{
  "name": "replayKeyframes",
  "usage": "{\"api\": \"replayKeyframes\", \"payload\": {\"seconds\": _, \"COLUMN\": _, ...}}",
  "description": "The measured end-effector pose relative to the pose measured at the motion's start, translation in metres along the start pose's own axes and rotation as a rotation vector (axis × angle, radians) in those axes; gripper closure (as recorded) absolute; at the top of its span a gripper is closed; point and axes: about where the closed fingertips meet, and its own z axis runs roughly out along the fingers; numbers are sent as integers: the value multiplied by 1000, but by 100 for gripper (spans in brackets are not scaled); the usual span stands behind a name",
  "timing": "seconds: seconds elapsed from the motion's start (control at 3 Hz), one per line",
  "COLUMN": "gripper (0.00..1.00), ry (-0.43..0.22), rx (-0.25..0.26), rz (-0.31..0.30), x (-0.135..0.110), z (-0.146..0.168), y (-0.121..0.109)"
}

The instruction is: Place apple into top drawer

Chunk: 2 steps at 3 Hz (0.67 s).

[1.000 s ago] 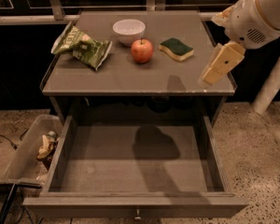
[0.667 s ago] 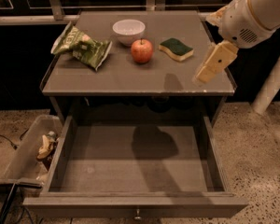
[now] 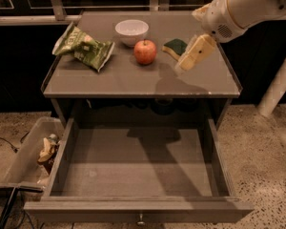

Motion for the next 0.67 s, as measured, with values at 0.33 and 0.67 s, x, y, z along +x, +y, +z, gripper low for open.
{"api": "replayKeyframes", "payload": {"seconds": 0.33, "gripper": 0, "ry": -94, "rx": 9, "rz": 50, "x": -4, "z": 22, "y": -24}}
{"api": "replayKeyframes", "payload": {"seconds": 0.67, "gripper": 0, "ry": -145, "rx": 8, "rz": 106, "x": -3, "z": 47, "y": -44}}
